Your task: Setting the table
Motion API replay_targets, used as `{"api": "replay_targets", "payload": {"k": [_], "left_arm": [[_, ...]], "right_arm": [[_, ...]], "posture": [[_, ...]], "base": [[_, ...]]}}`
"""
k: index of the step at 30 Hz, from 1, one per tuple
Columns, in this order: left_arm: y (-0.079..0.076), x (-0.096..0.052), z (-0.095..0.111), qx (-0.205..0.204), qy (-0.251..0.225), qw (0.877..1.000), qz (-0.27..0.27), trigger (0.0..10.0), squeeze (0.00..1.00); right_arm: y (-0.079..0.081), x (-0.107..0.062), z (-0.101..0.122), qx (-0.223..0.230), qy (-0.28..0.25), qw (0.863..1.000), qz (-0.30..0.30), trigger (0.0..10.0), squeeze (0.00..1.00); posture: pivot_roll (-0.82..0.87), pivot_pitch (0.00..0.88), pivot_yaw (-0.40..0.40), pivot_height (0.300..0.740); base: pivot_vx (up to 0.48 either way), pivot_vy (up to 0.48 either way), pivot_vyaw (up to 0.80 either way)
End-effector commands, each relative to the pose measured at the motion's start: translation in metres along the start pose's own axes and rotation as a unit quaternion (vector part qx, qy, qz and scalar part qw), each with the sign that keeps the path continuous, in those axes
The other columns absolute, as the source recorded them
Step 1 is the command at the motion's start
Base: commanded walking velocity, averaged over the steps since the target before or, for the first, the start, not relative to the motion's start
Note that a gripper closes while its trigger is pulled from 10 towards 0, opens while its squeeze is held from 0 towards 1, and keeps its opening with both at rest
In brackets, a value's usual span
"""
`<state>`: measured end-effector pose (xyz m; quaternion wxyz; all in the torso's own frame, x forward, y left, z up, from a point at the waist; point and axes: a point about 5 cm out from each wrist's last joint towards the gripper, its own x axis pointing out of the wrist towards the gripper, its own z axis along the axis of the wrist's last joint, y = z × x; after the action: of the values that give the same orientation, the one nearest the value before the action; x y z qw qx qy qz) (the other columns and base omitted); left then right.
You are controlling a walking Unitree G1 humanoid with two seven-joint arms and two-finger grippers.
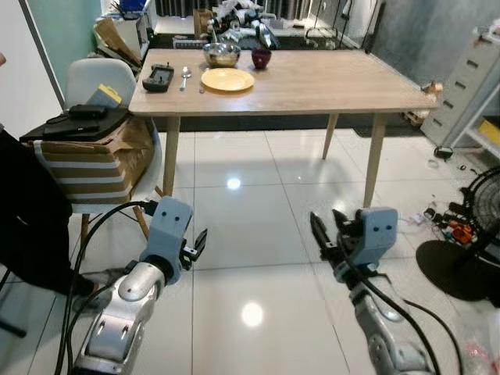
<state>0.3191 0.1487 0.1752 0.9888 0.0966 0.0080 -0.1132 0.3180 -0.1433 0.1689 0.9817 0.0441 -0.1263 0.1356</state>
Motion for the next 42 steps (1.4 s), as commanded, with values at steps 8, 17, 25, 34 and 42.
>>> {"api": "replay_targets", "payload": {"k": [8, 17, 25, 34, 42], "left_arm": [[-0.005, -0.001, -0.005, -0.001, 0.009, 1.0, -0.005, 10.0, 0.0], [-0.002, 0.0, -0.004, 0.0, 0.008, 1.0, -0.002, 10.0, 0.0], [0.001, -0.001, -0.004, 0.0, 0.009, 1.0, 0.001, 10.0, 0.0], [0.001, -0.002, -0.003, -0.001, 0.008, 1.0, 0.0, 10.0, 0.0], [0.006, -0.003, 0.0, 0.005, 0.004, 1.0, -0.015, 10.0, 0.0]], "right_arm": [[-0.017, -0.006, 0.0, 0.002, 0.003, 0.999, -0.04, 10.0, 0.0], [-0.036, -0.007, 0.002, 0.008, -0.001, 0.995, -0.104, 10.0, 0.0], [-0.047, -0.009, 0.004, 0.019, -0.002, 0.992, -0.126, 10.0, 0.0], [-0.047, -0.008, 0.004, 0.019, -0.005, 0.991, -0.132, 10.0, 0.0], [-0.049, -0.007, 0.004, -0.038, 0.009, 0.988, -0.151, 10.0, 0.0]], "posture": [[0.12, 0.1, 0.057, 0.74], [0.12, 0.101, 0.062, 0.74], [0.13, 0.103, 0.062, 0.74], [0.13, 0.103, 0.064, 0.74], [0.14, 0.105, 0.067, 0.74]], "base": [[0.458, 0.0, 0.0], [0.458, 0.0, 0.0], [0.458, 0.0, -0.35], [0.458, 0.0, -0.06], [0.458, 0.0, 0.0]]}}
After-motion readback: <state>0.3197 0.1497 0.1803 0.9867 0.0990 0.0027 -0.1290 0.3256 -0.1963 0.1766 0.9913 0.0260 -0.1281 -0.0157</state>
